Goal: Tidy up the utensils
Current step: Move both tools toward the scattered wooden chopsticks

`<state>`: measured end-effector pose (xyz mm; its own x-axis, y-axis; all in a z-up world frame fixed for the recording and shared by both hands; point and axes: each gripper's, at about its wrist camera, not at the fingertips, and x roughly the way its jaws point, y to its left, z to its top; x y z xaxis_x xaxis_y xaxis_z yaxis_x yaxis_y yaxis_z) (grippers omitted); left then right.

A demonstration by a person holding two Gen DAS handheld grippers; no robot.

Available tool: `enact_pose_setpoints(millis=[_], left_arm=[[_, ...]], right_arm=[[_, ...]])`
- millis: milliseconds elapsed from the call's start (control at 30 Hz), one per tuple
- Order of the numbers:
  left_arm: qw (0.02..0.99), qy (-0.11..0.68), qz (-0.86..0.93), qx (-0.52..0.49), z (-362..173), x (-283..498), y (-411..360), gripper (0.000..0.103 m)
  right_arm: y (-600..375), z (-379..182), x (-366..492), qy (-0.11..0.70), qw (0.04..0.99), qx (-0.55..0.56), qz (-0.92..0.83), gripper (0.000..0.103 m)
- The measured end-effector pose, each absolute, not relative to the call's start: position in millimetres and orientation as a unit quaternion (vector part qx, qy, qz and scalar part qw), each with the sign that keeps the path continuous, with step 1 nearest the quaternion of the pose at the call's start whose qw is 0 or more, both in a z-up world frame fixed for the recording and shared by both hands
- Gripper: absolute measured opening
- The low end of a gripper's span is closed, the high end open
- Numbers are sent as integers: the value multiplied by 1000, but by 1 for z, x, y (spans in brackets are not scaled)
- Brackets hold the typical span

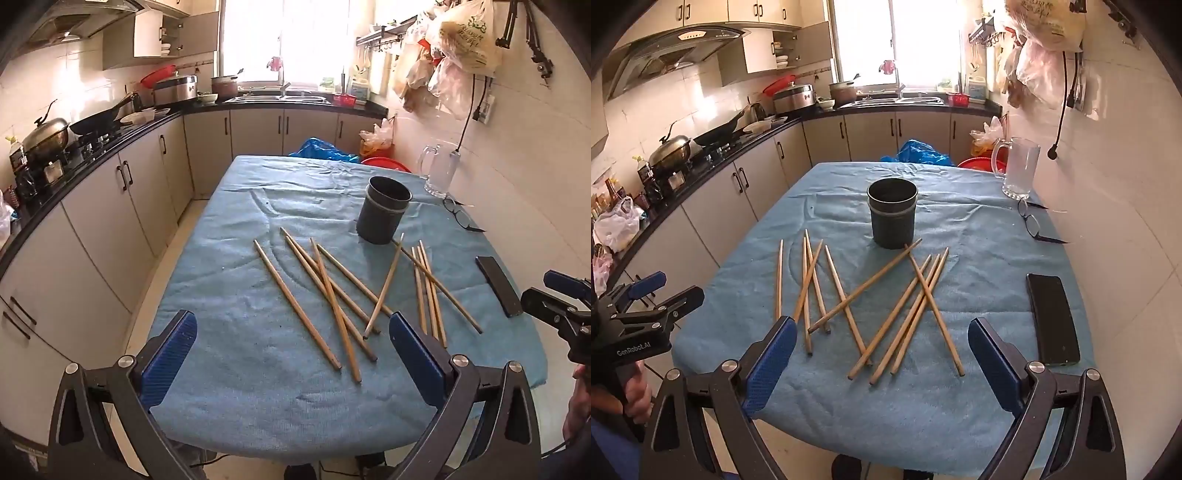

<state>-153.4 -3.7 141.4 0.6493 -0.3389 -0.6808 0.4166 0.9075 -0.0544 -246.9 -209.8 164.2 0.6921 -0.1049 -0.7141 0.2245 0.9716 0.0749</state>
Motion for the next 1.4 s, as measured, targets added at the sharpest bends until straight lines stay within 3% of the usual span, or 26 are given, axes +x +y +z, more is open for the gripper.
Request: enact_pose_setpoints(millis=[1400], left_arm=[[893, 380, -235, 54, 129, -145, 7, 103]], right_arm=[[-182, 153, -241, 404, 906, 84, -93, 96]])
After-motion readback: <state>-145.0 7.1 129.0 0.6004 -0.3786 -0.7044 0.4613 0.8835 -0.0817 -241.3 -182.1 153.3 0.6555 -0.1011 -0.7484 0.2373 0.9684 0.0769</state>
